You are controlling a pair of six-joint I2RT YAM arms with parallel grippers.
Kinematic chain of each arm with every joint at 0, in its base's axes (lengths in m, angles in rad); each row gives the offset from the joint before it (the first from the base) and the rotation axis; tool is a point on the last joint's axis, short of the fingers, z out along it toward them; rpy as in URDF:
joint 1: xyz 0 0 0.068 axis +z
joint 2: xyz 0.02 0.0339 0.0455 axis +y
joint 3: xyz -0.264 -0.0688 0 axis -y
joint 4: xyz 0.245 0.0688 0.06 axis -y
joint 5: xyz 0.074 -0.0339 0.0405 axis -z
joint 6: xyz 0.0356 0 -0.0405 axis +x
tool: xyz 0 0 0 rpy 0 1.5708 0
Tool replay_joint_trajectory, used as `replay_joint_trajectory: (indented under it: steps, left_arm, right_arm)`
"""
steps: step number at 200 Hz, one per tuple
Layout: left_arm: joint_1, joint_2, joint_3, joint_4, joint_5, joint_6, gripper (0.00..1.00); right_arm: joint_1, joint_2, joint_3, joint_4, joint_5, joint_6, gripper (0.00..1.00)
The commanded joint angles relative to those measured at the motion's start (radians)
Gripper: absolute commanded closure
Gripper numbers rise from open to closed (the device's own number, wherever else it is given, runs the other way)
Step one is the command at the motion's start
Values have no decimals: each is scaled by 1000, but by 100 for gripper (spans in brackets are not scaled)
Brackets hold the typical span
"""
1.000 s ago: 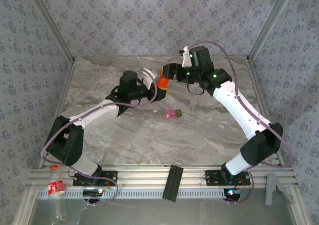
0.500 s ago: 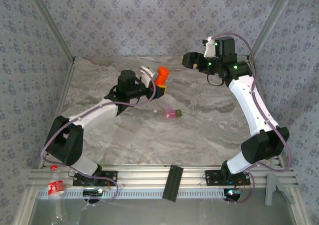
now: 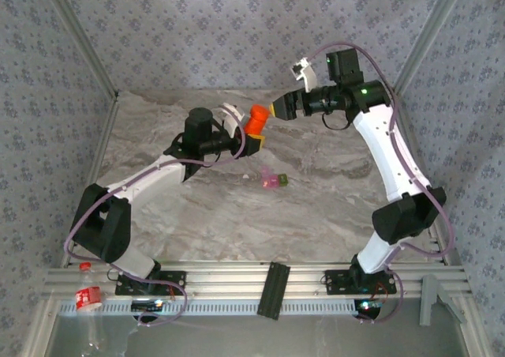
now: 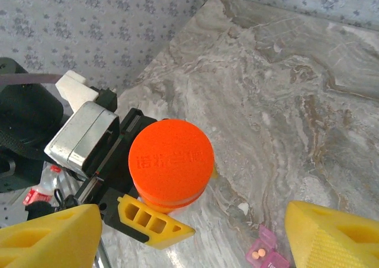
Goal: Sort the pills into containers
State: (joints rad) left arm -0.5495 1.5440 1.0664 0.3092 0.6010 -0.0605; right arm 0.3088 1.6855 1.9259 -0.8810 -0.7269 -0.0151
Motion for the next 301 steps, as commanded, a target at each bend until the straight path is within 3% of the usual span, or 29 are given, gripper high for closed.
replay_joint_trajectory:
  steps: [1,193,209,251,301]
  left_arm:
    - [6,-38,46,2,48,20,100]
    - [6,-43,50,-11,63,20,100]
    - [6,-42,50,-10,63,21,100]
    - [5,-47,48,-8,58,19,100]
    - [3,-56,38,44,-9,-5,100]
  right_arm:
    - [20,40,62,-74,-36,-59,17]
    - [64,154,116,-39,-124,-11,26]
    - [66,157,116,-41,-127,-11,30]
    - [76,154,102,-44,-127,-15,59]
    - [121,96,-82,127,32,189,67]
